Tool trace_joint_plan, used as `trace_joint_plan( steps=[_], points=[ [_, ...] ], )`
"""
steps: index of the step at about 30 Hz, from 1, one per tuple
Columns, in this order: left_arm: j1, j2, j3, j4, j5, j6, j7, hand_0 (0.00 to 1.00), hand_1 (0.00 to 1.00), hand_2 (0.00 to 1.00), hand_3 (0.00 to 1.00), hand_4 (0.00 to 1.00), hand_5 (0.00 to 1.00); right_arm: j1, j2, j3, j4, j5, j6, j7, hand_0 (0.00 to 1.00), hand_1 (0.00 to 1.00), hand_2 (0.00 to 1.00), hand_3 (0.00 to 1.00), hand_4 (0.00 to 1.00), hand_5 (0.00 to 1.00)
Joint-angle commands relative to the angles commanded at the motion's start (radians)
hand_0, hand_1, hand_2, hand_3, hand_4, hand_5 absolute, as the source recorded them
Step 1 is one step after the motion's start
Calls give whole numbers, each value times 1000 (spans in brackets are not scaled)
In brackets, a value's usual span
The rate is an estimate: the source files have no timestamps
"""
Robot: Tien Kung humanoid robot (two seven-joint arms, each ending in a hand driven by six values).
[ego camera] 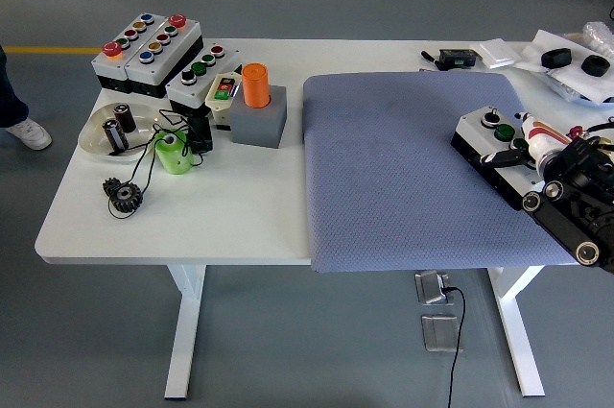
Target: Pick up the button,place it on the desk,press the button,press the button
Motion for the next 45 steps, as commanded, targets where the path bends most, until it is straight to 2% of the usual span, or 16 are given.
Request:
trace_joint_plan(
  steps=[7,8,13,14,19,20,25,26,31,32,34,37,38,39,42,45],
  points=[
    [-1,0,-1,0,3,0,1,675,704,720,521,375,995,29,9,-70,-19,-42,25,-34,638,595,686,874,885,178],
    [-1,0,-2,0,3,0,1,675,704,720,521,375,995,34,11,-84,-23,-51,32,-38,535,485,576,782,865,147],
    [0,0,-2,0,3,1,1,675,704,720,521,375,995,51,12,-151,-38,-77,49,-50,535,485,576,782,865,147],
    [0,0,-3,0,3,1,1,675,704,719,521,375,994,52,10,-157,-38,-79,46,-50,447,365,458,610,839,150],
    [-1,0,-5,0,1,1,-1,675,704,719,521,375,994,53,-10,-170,-23,-96,-13,-29,447,365,458,610,839,150],
    [-1,0,-5,0,1,1,-2,675,704,720,522,374,994,54,-18,-175,-13,-97,-29,-17,230,164,323,445,685,94],
    [-3,1,-8,0,3,1,-2,675,704,720,522,374,994,56,-62,-204,37,-71,-71,56,230,164,323,445,685,94],
    [-3,1,-9,0,3,1,-2,675,704,720,521,374,993,56,-64,-205,39,-70,-72,61,117,50,252,420,570,84],
    [-2,2,-14,0,12,1,-1,675,704,720,521,374,993,66,-134,-272,125,-40,-79,234,117,50,252,420,570,84],
    [-2,2,-15,0,13,1,-1,675,704,720,521,374,994,71,-154,-290,150,-33,-67,274,98,32,238,414,529,71],
    [-2,2,-16,0,13,1,-1,675,704,720,521,374,994,78,-176,-310,182,-26,-52,348,98,32,238,414,529,71],
    [-2,3,-17,0,13,2,-2,675,704,720,521,374,994,105,-227,-366,244,-15,3,477,98,32,238,414,529,71],
    [-2,3,-18,0,13,2,-1,675,704,720,521,373,992,112,-240,-391,263,-13,13,516,87,33,229,412,481,81],
    [-3,3,-19,0,15,2,-1,675,704,720,521,373,992,127,-254,-420,285,-22,18,560,87,33,229,412,481,81],
    [-3,3,-19,0,15,2,0,675,704,720,521,373,992,148,-269,-471,314,-31,24,676,87,33,229,412,481,81],
    [-2,2,-19,0,16,2,1,675,705,720,521,373,992,161,-269,-509,325,-41,29,705,79,31,226,410,483,84]
  ],
)
